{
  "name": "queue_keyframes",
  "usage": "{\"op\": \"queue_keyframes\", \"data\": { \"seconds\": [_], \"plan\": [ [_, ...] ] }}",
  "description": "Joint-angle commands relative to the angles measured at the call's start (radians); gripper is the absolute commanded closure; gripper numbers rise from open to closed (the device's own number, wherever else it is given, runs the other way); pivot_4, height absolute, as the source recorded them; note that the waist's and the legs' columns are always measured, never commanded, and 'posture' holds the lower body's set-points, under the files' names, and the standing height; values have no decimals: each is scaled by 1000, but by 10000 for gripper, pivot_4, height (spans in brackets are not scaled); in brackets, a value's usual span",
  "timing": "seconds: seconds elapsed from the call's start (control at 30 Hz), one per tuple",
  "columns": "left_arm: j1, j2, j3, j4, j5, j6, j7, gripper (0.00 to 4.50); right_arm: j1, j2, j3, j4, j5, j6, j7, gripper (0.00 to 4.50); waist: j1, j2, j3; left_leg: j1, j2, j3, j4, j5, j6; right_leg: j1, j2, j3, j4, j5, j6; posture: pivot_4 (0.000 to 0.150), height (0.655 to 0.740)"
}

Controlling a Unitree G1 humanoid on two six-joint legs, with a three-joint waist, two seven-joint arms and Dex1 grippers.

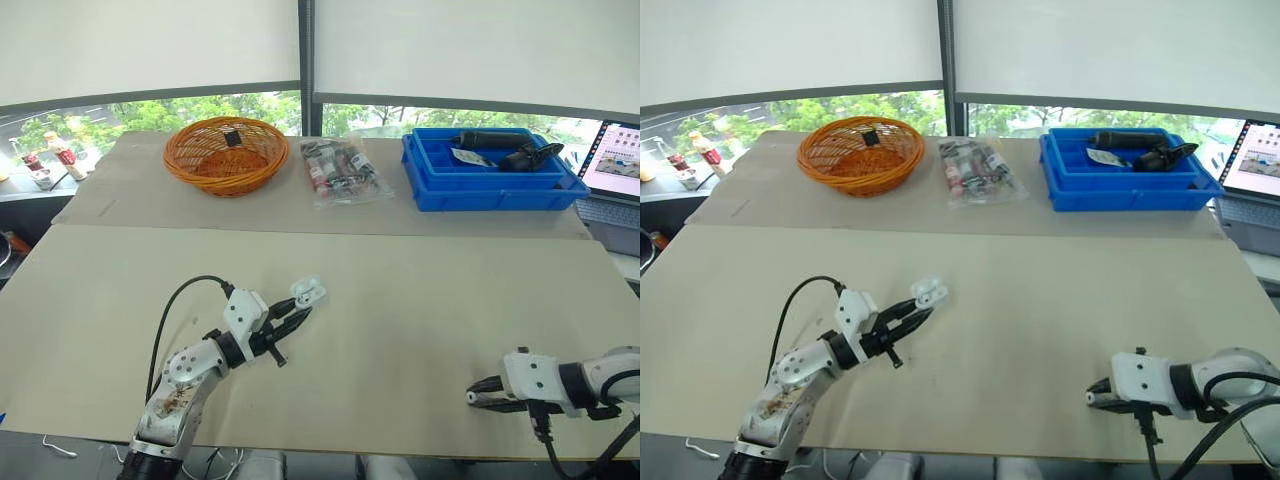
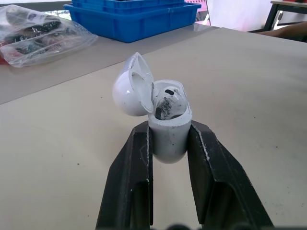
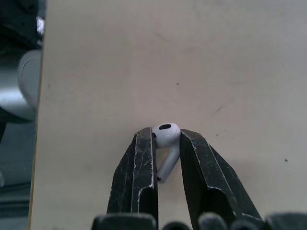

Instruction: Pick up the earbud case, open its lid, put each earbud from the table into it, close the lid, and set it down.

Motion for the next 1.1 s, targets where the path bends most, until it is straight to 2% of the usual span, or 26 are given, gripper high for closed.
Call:
{"op": "queue_keyframes", "data": {
  "seconds": [0.03,0.2,0.4,0.63,0.7,0.83,0.93,1.1],
  "plan": [
    [13,7,11,-59,-14,0,10,39928,-30,-15,45,26,-18,-18,50,41857,1,0,0,0,0,0,0,0,0,0,0,0,0,0,0,1500,7136],
    [31,10,13,-77,-16,6,21,39928,-75,-29,72,46,-7,7,110,41857,3,0,0,0,0,0,0,0,0,0,0,0,0,0,0,1500,7136],
    [40,13,12,-88,-19,10,25,39928,-113,-35,88,78,5,-79,181,41857,6,0,0,0,0,0,0,0,0,0,0,0,0,0,0,1500,7136],
    [37,18,9,-87,-25,14,28,39929,-142,-20,118,90,-16,-77,187,41857,5,0,0,0,0,0,0,0,0,0,0,0,0,0,0,1500,7136],
    [36,20,9,-87,-26,15,28,39928,-150,-18,124,92,-29,-68,175,31376,4,0,0,1,0,0,0,0,0,0,0,0,0,0,0,1500,7136],
    [37,23,7,-91,-28,19,29,39929,-164,-21,118,88,-40,-81,159,17814,1,0,0,1,0,0,0,0,0,0,0,0,0,0,0,1500,7136],
    [42,24,4,-97,-29,24,27,39928,-159,-41,82,40,-10,-51,154,17691,-1,0,0,1,0,0,0,0,0,1,0,0,1,0,0,1500,7136],
    [47,28,-1,-102,-32,30,22,39929,-48,-126,-59,-172,22,115,115,17691,6,4,0,1,0,0,0,0,0,0,0,0,1,0,0,1500,7136]
  ]
}}
